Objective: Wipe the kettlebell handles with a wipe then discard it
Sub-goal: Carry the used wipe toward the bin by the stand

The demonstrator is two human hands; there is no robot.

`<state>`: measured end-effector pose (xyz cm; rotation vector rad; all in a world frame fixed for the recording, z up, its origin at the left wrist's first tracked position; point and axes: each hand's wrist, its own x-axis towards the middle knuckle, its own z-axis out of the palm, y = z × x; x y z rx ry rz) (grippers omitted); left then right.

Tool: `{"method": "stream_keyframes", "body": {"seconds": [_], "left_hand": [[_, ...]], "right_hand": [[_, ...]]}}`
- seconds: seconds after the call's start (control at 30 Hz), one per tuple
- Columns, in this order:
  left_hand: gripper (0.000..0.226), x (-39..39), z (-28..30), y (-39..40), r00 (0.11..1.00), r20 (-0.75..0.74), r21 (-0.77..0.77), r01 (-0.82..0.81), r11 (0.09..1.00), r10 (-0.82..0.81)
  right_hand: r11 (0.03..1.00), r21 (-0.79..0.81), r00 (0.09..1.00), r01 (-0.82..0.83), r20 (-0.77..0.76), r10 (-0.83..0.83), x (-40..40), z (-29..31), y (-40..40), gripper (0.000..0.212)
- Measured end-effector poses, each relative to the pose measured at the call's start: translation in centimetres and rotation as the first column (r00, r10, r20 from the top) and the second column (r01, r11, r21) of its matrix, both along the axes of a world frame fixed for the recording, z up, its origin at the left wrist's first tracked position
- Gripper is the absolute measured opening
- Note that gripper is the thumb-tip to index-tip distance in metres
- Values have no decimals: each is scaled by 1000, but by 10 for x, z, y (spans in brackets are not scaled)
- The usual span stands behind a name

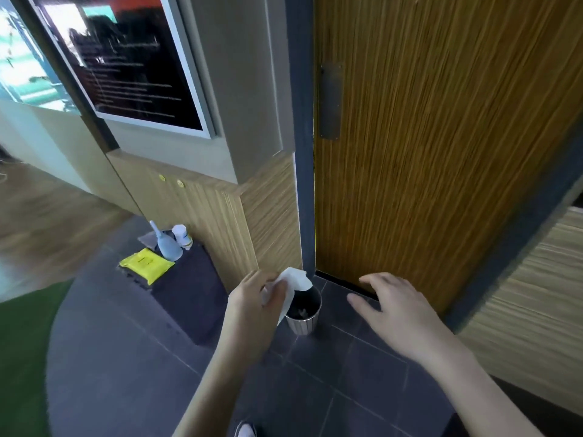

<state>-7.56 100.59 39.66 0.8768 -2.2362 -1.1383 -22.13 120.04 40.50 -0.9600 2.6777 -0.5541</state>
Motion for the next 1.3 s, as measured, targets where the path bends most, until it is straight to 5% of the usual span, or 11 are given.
{"method": "stream_keyframes", "body": {"seconds": [0.1, 0.23, 0.43, 1.0, 1.3], "left_hand": [[10, -20, -8, -62, 996, -10, -17, 89, 996, -89], [30, -41, -14, -136, 973, 54, -22, 224, 974, -223], [9, -83, -28, -211, 948, 78, -25, 311, 950, -309], [5, -190, -92, -312, 930, 150, -31, 342, 939, -334], [25, -293, -152, -327, 724, 449, 41, 570, 821, -524]], "right_hand": [[998, -15, 998, 62, -21, -62, -9, -18, -60, 59], [980, -68, 982, 188, 39, -185, -7, -30, -127, 59], [949, -46, 949, 312, 68, -309, -22, -35, -185, 59], [955, 118, 934, 273, 204, -292, -132, -78, -275, 59], [912, 149, 874, 381, 264, -409, -151, -88, -295, 54]]}}
